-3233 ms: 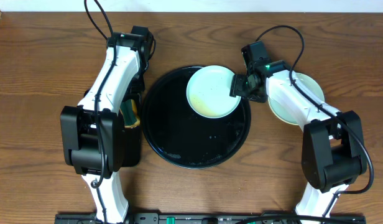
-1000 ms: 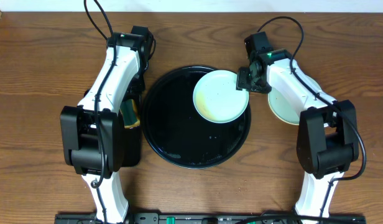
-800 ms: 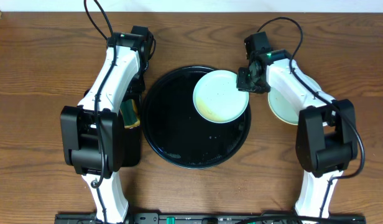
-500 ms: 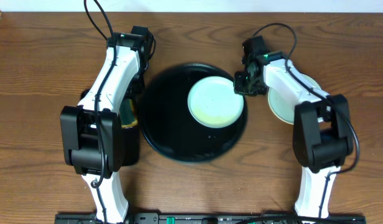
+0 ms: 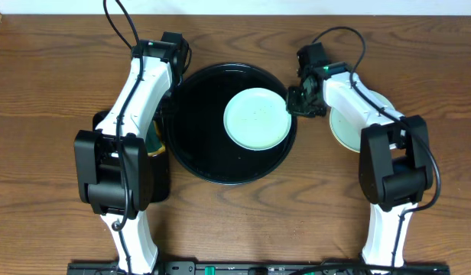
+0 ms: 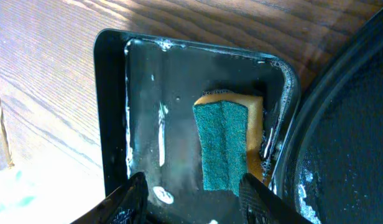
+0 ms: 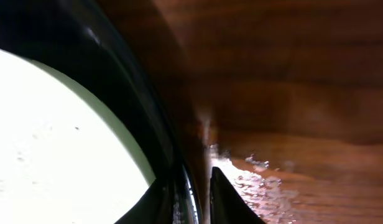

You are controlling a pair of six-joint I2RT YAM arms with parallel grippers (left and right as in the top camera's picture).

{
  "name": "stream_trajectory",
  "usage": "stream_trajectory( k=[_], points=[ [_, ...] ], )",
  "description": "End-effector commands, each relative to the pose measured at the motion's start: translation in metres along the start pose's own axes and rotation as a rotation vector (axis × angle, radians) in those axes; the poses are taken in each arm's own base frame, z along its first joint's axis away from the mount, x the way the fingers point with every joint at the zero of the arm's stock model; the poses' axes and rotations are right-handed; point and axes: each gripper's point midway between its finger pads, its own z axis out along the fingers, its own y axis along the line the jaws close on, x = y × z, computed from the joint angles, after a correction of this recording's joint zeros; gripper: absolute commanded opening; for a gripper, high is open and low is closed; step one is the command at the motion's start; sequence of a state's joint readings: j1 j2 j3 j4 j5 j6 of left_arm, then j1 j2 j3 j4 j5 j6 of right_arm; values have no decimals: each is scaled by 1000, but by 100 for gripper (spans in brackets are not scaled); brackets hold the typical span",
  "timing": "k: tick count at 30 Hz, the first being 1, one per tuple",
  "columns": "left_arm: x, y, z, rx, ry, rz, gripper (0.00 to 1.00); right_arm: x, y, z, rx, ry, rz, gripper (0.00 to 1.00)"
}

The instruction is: Clean dirty plates on tray and stack at the side

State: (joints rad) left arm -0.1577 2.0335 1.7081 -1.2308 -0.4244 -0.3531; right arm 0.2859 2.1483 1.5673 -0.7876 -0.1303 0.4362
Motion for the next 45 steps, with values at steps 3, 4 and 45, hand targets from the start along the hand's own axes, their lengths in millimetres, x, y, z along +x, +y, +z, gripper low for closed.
stream_trajectory(
  k=[3, 4, 45],
  points=[
    [1, 4, -2, -2, -2, -13, 49, 8, -5, 9, 33, 21, -1, 21],
    [1, 4, -2, -2, -2, -13, 48, 5, -4, 5, 34, 7, -3, 22],
    [0, 4, -2, -1, -4, -14, 57, 12, 46, -29, 73, -26, -163, 53]
  ],
)
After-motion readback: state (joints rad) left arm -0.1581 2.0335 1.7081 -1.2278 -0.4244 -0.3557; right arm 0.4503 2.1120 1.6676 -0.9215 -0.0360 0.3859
